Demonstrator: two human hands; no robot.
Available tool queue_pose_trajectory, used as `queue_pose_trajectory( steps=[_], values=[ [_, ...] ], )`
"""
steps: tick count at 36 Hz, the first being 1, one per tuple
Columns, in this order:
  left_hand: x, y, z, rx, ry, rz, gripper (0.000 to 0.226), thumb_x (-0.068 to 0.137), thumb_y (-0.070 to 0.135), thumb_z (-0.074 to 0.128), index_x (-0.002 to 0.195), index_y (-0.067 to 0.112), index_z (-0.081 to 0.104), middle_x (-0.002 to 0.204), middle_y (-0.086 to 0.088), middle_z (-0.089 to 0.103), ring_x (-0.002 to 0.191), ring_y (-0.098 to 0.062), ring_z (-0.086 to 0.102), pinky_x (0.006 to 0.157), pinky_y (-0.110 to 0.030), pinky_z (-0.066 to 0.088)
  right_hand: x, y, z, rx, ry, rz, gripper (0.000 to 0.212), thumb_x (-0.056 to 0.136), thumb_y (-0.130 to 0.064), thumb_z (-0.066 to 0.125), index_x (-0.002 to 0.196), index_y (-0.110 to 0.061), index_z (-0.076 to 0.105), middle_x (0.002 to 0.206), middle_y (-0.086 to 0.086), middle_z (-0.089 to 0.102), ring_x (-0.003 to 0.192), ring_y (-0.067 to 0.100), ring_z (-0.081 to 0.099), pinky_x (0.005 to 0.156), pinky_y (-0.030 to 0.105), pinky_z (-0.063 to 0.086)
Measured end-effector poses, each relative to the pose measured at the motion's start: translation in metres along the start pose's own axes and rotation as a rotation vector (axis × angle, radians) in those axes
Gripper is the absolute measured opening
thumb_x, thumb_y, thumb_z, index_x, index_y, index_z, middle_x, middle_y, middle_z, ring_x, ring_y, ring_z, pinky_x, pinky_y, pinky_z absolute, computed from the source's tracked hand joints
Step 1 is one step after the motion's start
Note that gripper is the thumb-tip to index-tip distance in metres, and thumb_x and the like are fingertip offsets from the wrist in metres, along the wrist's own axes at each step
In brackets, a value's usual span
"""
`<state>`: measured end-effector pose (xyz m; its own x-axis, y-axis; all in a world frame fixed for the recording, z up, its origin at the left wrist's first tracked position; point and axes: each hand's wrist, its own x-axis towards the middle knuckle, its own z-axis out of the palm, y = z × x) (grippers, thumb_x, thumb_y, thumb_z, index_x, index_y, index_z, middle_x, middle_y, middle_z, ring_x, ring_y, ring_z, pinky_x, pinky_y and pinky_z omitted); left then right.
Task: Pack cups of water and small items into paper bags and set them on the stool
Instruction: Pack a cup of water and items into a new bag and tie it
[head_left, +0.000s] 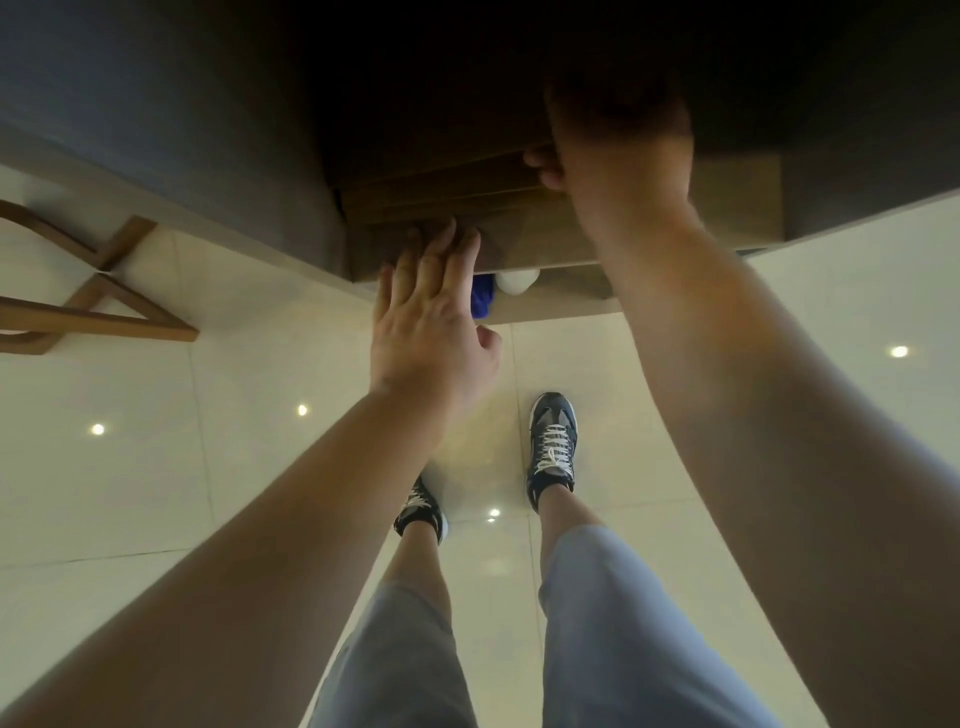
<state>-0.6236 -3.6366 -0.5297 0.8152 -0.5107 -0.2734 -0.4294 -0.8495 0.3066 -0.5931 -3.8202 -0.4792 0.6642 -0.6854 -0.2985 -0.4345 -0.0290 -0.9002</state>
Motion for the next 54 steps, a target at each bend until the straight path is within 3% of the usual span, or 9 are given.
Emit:
queue_pose_trajectory(
  steps=[8,12,16,22,29,35,43,50,54],
  values=[
    [0.007,-0.015,-0.018,-0.768,0.144,-0.278,0.046,0.098,0.006,0.050,0.136,0.028,0.065,0.137,0.013,0.065,0.126,-0.002,0.060,0.096,-0.014,0.050,-0.001,-0.018,-0.018,0.339,-0.181,0.443,0.013,0.107,-0.013,0.058,0.120,-0.012,0.059,0.095,0.006,0.079,0.083,0.020,0.081,0.074,0.030,0.065],
    [0.002,-0.018,-0.037,-1.434,0.012,-0.651,0.031,0.111,0.010,0.031,0.127,0.005,0.056,0.136,-0.014,0.067,0.128,-0.032,0.064,0.088,-0.030,0.061,-0.027,0.017,-0.057,0.333,-0.243,0.420,0.027,0.105,-0.006,0.055,0.131,-0.010,0.058,0.119,0.011,0.075,0.097,0.027,0.079,0.079,0.038,0.064],
    [-0.009,-0.015,-0.057,-1.803,-0.068,-0.620,0.064,0.105,0.067,0.026,0.139,0.023,0.059,0.132,-0.010,0.071,0.119,-0.036,0.069,0.098,-0.057,0.056,-0.067,0.060,-0.093,0.227,-0.288,0.328,0.030,0.098,0.007,0.052,0.125,0.000,0.064,0.101,0.017,0.074,0.081,0.029,0.071,0.067,0.035,0.055],
    [-0.012,-0.007,-0.072,-1.247,-0.233,-0.503,0.026,0.089,0.055,0.073,0.109,0.037,0.073,0.108,0.013,0.079,0.105,-0.015,0.075,0.097,-0.046,0.059,-0.115,0.088,-0.133,0.065,-0.351,0.423,0.030,0.082,-0.007,0.058,0.107,0.010,0.060,0.102,0.041,0.063,0.084,0.043,0.059,0.084,0.051,0.048],
    [-0.046,0.011,-0.066,-0.936,-0.343,-0.383,0.031,0.089,0.049,0.073,0.104,0.022,0.076,0.094,-0.004,0.080,0.093,-0.025,0.076,0.090,-0.050,0.061,-0.139,0.072,-0.134,-0.760,-0.182,0.510,0.021,0.095,-0.040,0.064,0.113,-0.034,0.057,0.105,-0.010,0.061,0.089,0.017,0.060,0.055,0.024,0.040],
    [-0.100,0.042,-0.089,-0.657,-0.544,-0.161,0.020,0.099,0.046,0.063,0.107,0.029,0.069,0.091,0.016,0.074,0.086,-0.001,0.070,0.077,-0.024,0.058,-0.168,0.009,-0.127,-0.021,-0.142,0.567,0.047,0.106,-0.045,0.055,0.072,-0.012,0.060,0.064,0.007,0.056,0.059,0.025,0.056,0.065,0.039,0.048],
    [-0.150,0.092,-0.208,-0.414,-0.506,0.409,0.048,0.109,0.038,0.044,0.157,0.039,0.036,0.148,0.015,0.057,0.131,-0.005,0.052,0.103,-0.012,0.038,-0.235,-0.103,-0.171,0.468,-0.180,0.814,0.090,0.074,-0.098,0.052,0.091,-0.011,0.060,0.085,0.017,0.054,0.072,0.030,0.059,0.080,0.046,0.059],
    [-0.203,0.121,-0.316,-0.307,-0.492,0.760,0.068,0.109,0.031,0.040,0.154,0.068,0.004,0.162,0.030,0.029,0.142,0.008,0.034,0.111,-0.009,0.031,-0.317,-0.225,-0.217,0.684,-0.093,0.657,0.086,0.090,-0.079,0.052,0.123,-0.003,0.075,0.123,0.037,0.063,0.127,0.054,0.059,0.114,0.064,0.045],
    [-0.222,0.142,-0.383,-0.383,-0.467,0.841,0.071,0.104,0.051,0.053,0.150,0.073,0.003,0.153,0.043,0.029,0.136,0.014,0.036,0.105,0.002,0.023,-0.357,-0.284,-0.237,0.730,-0.075,0.409,0.069,0.095,-0.063,0.044,0.102,-0.007,0.084,0.108,0.030,0.072,0.096,0.038,0.074,0.088,0.050,0.058]
  ],
)
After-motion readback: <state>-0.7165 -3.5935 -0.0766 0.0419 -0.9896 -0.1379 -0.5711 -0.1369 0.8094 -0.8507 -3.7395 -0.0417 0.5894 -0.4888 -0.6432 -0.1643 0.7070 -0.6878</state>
